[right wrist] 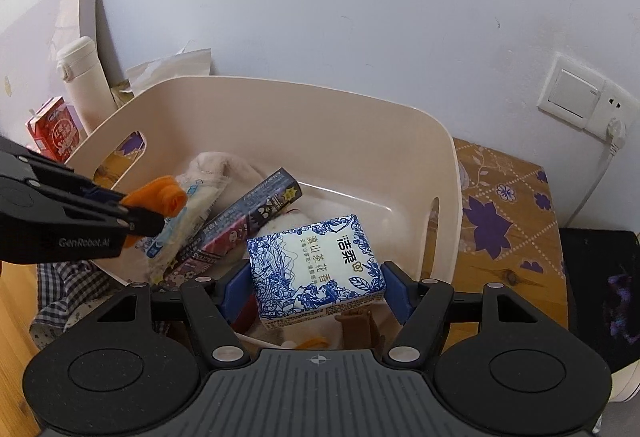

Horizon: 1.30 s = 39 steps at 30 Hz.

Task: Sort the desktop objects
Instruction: 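Open both grippers to drop the sock and printed box into the basket, then move the left gripper toward the checked cloth while the right approaches the pink towel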

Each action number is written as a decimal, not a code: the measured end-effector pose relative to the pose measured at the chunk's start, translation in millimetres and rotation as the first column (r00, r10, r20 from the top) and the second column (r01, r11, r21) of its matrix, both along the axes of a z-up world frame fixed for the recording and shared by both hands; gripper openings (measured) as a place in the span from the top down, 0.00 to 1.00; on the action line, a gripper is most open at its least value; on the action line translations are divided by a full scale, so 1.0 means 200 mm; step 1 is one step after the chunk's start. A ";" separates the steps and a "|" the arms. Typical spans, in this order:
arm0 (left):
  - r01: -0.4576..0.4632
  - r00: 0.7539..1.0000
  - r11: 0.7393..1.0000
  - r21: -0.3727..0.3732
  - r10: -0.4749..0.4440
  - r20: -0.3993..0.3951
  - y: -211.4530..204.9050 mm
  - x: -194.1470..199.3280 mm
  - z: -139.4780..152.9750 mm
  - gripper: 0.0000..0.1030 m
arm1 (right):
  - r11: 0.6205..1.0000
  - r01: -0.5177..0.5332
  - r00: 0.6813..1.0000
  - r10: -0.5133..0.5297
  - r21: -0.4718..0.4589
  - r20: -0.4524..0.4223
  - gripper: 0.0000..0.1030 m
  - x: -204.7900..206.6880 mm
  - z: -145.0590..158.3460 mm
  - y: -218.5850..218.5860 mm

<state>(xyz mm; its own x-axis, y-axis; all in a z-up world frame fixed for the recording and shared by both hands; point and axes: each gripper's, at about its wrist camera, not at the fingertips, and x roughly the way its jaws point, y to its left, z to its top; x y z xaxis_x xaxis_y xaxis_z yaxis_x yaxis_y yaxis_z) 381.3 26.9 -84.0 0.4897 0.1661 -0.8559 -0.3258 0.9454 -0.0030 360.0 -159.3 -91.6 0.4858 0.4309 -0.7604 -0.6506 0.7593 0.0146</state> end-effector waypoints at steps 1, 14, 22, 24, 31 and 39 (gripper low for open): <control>-0.011 1.000 1.000 0.000 0.011 0.005 0.00 0.00 0.01 0.43 | 1.000 0.005 1.000 -0.005 0.002 0.001 0.29 -0.01 0.00 0.00; -0.035 0.997 0.999 -0.025 0.037 0.075 0.05 -0.14 0.12 0.29 | 0.998 0.053 0.998 -0.054 0.031 0.024 0.00 -0.08 0.08 -0.03; -0.071 0.991 0.997 0.001 0.070 0.117 0.08 -0.26 0.22 0.25 | 0.996 0.078 0.997 -0.079 0.043 0.018 0.00 -0.19 0.12 -0.07; -0.072 0.991 0.997 -0.003 0.072 0.111 0.09 -0.29 0.23 0.25 | 0.996 0.083 0.996 -0.083 0.043 0.016 0.00 -0.22 0.12 -0.08; -0.095 0.988 0.995 0.021 0.092 0.121 0.12 -0.45 0.29 0.22 | 0.995 0.094 0.995 -0.094 0.039 0.023 0.00 -0.34 0.14 -0.13; -0.132 0.986 0.991 0.007 0.131 0.100 0.19 -0.63 0.27 0.22 | 0.993 0.114 0.993 -0.114 0.017 0.005 0.00 -0.46 0.10 -0.15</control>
<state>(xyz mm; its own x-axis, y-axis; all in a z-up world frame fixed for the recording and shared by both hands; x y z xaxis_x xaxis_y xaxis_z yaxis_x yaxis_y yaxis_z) 255.8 65.1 -31.0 0.5449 0.2461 -0.8016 -0.4462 0.8945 -0.0287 268.2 -189.7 -71.4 0.5369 0.3847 -0.7509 -0.5598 0.8283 0.0240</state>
